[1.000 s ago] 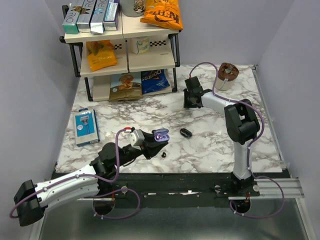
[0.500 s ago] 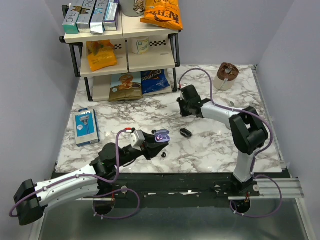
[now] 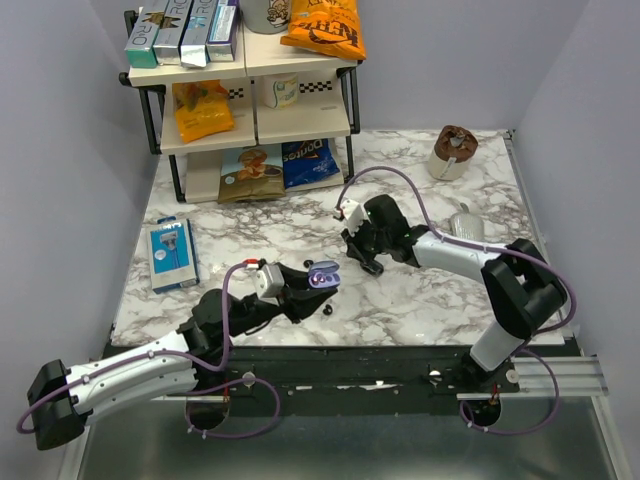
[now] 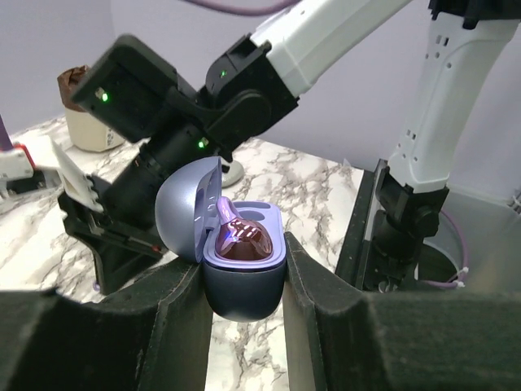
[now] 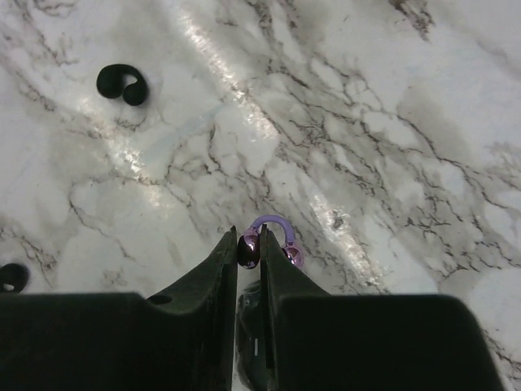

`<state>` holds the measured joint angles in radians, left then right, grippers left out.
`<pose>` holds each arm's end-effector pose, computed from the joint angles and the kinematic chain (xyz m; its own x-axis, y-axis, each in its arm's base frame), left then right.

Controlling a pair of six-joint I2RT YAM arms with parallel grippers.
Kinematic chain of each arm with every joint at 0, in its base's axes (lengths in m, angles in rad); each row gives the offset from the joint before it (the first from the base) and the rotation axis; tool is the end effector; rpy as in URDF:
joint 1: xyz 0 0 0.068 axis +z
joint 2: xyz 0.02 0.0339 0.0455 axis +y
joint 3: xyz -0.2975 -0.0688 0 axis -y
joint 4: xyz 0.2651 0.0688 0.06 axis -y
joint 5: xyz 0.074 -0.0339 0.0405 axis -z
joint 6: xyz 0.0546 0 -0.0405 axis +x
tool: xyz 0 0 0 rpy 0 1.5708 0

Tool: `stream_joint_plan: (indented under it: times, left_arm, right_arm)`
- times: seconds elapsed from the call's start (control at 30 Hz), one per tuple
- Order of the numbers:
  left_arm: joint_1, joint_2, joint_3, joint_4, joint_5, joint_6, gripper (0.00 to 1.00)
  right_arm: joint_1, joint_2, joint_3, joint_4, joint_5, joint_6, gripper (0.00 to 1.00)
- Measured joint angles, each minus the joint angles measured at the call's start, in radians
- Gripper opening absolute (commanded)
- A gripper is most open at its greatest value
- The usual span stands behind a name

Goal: Insert the wireless bluetooth earbuds into the charging case
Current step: Pick up the earbud from the center of the board.

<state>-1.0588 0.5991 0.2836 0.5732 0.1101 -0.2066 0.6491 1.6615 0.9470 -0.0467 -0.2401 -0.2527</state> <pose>0.0776 -0.1502 0.2887 -0.0662 -0.2983 -0.9522 0.9246 0.3404 -0.1710 0.2937 0.2391 0.1938 -0.3510 -0.5712 -0.7420 -0.8387 0.5442 -0.0222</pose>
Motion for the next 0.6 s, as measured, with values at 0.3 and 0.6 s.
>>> stream_joint_plan:
  times: [0.3,0.6]
  left_arm:
    - [-0.019,-0.024,0.0,0.01,0.0,0.0,0.0]
    - [-0.031,-0.031,0.0,0.009,0.0,0.008,0.0]
  right_arm:
    - [0.032,0.021,-0.018,0.002,-0.061,-0.003,0.28]
    - [0.032,0.077,-0.016,-0.008,-0.058,0.025,0.4]
